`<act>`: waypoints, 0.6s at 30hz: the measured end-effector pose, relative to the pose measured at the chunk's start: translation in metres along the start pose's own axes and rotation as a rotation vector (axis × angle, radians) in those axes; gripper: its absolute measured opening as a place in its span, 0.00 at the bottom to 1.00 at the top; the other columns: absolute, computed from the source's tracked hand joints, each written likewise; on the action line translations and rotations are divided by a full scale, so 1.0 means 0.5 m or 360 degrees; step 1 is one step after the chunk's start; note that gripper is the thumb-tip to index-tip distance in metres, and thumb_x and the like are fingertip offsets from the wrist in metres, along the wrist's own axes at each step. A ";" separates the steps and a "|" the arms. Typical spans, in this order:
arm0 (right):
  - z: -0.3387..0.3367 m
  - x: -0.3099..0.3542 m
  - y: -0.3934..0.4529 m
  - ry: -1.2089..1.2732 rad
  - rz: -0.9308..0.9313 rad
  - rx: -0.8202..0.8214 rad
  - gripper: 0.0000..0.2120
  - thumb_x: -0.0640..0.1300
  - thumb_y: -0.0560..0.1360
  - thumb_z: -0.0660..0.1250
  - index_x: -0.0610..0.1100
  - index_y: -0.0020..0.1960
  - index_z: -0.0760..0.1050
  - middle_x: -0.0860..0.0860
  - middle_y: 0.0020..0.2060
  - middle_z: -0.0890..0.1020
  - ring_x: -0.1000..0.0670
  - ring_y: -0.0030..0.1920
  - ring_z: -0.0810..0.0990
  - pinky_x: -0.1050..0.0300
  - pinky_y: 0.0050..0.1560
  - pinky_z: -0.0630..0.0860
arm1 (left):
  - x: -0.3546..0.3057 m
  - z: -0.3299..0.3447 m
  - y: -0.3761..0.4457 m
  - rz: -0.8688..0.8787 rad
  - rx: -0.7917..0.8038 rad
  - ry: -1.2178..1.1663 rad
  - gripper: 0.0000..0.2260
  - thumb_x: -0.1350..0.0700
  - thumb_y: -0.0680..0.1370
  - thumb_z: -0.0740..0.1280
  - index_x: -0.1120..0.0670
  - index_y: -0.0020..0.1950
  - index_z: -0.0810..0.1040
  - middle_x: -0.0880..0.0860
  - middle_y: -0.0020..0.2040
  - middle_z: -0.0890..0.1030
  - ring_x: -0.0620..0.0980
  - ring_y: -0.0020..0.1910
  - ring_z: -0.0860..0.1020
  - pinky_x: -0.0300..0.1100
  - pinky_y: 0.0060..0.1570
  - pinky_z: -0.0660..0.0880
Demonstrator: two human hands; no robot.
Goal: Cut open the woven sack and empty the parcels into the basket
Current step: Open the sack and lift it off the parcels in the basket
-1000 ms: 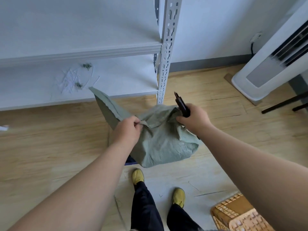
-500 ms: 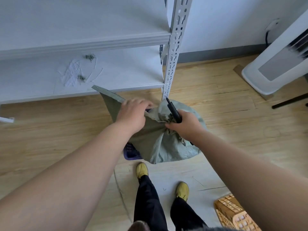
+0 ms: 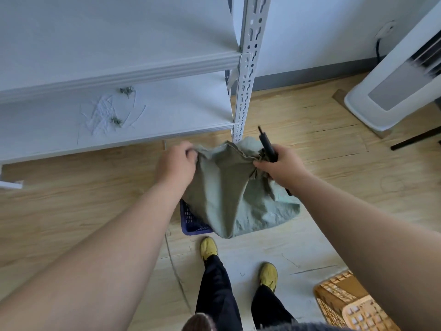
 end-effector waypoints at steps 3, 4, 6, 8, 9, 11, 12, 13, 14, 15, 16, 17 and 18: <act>0.000 0.002 -0.013 0.0089 -0.0028 -0.0132 0.09 0.44 0.73 0.71 0.40 0.48 0.75 0.46 0.34 0.77 0.45 0.35 0.76 0.52 0.37 0.73 | 0.023 -0.009 -0.019 -0.0075 -0.0182 -0.0173 0.07 0.53 0.79 0.63 0.51 0.54 0.79 0.53 0.51 0.82 0.55 0.49 0.79 0.43 0.47 0.74; 0.010 -0.003 -0.020 0.0064 -0.0008 -0.0075 0.10 0.44 0.73 0.71 0.40 0.49 0.75 0.45 0.35 0.77 0.44 0.36 0.78 0.51 0.37 0.75 | 0.024 0.018 -0.034 -0.0041 0.0073 -0.0074 0.05 0.53 0.79 0.64 0.49 0.50 0.79 0.53 0.49 0.82 0.55 0.48 0.79 0.45 0.47 0.75; 0.028 -0.013 -0.035 -0.0076 0.0001 0.0073 0.09 0.44 0.73 0.72 0.43 0.49 0.75 0.47 0.34 0.78 0.42 0.37 0.79 0.48 0.39 0.78 | 0.027 0.034 -0.066 -0.0055 0.0294 0.0026 0.05 0.53 0.79 0.64 0.47 0.45 0.79 0.52 0.47 0.82 0.56 0.47 0.79 0.48 0.48 0.77; 0.013 -0.012 -0.042 -0.0054 -0.0042 -0.0056 0.06 0.45 0.73 0.71 0.46 0.48 0.75 0.50 0.32 0.76 0.46 0.35 0.76 0.52 0.36 0.74 | 0.021 -0.016 -0.064 -0.0110 -0.0133 -0.0189 0.06 0.53 0.79 0.64 0.50 0.51 0.80 0.50 0.47 0.81 0.53 0.45 0.78 0.45 0.47 0.76; -0.001 -0.007 -0.043 -0.0003 -0.0054 -0.0149 0.06 0.45 0.73 0.70 0.46 0.48 0.75 0.50 0.33 0.76 0.47 0.35 0.75 0.55 0.36 0.71 | 0.020 -0.035 -0.064 -0.0103 -0.0330 -0.0296 0.07 0.53 0.79 0.64 0.51 0.53 0.80 0.49 0.46 0.81 0.51 0.45 0.77 0.43 0.46 0.75; -0.011 -0.005 -0.047 -0.0007 -0.0044 -0.0113 0.07 0.45 0.74 0.70 0.46 0.49 0.75 0.50 0.35 0.77 0.49 0.35 0.75 0.57 0.35 0.71 | 0.003 -0.008 -0.077 0.0023 -0.0014 -0.0183 0.07 0.52 0.79 0.64 0.49 0.53 0.80 0.47 0.47 0.81 0.51 0.45 0.78 0.43 0.47 0.75; -0.007 -0.003 -0.053 -0.0089 -0.0038 -0.0014 0.06 0.45 0.74 0.70 0.46 0.49 0.75 0.50 0.35 0.77 0.49 0.35 0.76 0.57 0.34 0.71 | 0.001 0.015 -0.097 0.0040 0.0266 -0.0056 0.06 0.52 0.79 0.64 0.47 0.52 0.80 0.47 0.48 0.82 0.52 0.46 0.79 0.45 0.49 0.76; -0.004 -0.002 -0.057 -0.0135 -0.0052 0.0043 0.06 0.45 0.74 0.70 0.47 0.49 0.74 0.50 0.34 0.77 0.49 0.34 0.76 0.58 0.33 0.72 | 0.002 0.020 -0.108 0.0012 0.0304 -0.0041 0.06 0.52 0.79 0.64 0.45 0.51 0.80 0.48 0.49 0.83 0.53 0.48 0.80 0.46 0.50 0.77; -0.007 -0.002 -0.059 -0.0128 -0.0069 0.0016 0.06 0.44 0.74 0.70 0.47 0.49 0.74 0.50 0.33 0.77 0.49 0.34 0.76 0.58 0.32 0.72 | 0.003 0.007 -0.107 -0.0042 0.0178 -0.0080 0.06 0.52 0.79 0.64 0.46 0.51 0.81 0.49 0.50 0.83 0.54 0.49 0.80 0.47 0.50 0.77; -0.016 -0.002 -0.063 -0.0086 -0.0084 -0.0057 0.06 0.45 0.74 0.70 0.47 0.49 0.74 0.51 0.33 0.77 0.49 0.33 0.76 0.58 0.33 0.71 | -0.005 -0.022 -0.107 -0.0076 -0.0090 -0.0218 0.07 0.52 0.79 0.64 0.48 0.53 0.81 0.50 0.50 0.83 0.54 0.49 0.79 0.46 0.50 0.76; -0.027 -0.005 -0.068 -0.0006 -0.0072 -0.0132 0.06 0.45 0.74 0.70 0.47 0.49 0.75 0.51 0.34 0.77 0.50 0.33 0.75 0.57 0.34 0.72 | -0.007 -0.037 -0.106 -0.0088 -0.0287 -0.0321 0.08 0.53 0.78 0.64 0.51 0.54 0.81 0.52 0.50 0.83 0.54 0.49 0.79 0.45 0.49 0.75; -0.032 -0.013 -0.070 0.0035 -0.0055 -0.0154 0.06 0.45 0.74 0.70 0.46 0.50 0.75 0.51 0.34 0.77 0.50 0.33 0.75 0.56 0.35 0.72 | -0.015 -0.032 -0.110 -0.0035 -0.0262 -0.0358 0.09 0.53 0.78 0.64 0.52 0.55 0.81 0.52 0.50 0.83 0.54 0.49 0.79 0.44 0.49 0.75; -0.030 -0.020 -0.073 0.0010 -0.0037 -0.0105 0.07 0.45 0.74 0.70 0.47 0.50 0.75 0.51 0.34 0.77 0.50 0.34 0.75 0.57 0.35 0.73 | -0.027 -0.001 -0.120 0.0049 0.0001 -0.0300 0.09 0.53 0.79 0.65 0.51 0.56 0.80 0.52 0.51 0.83 0.54 0.50 0.79 0.44 0.49 0.75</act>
Point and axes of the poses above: each hand's wrist, its own y-axis towards the middle knuckle, its own z-axis out of the palm, x = y × z, the point moved 6 cm from there along y, towards the middle knuckle
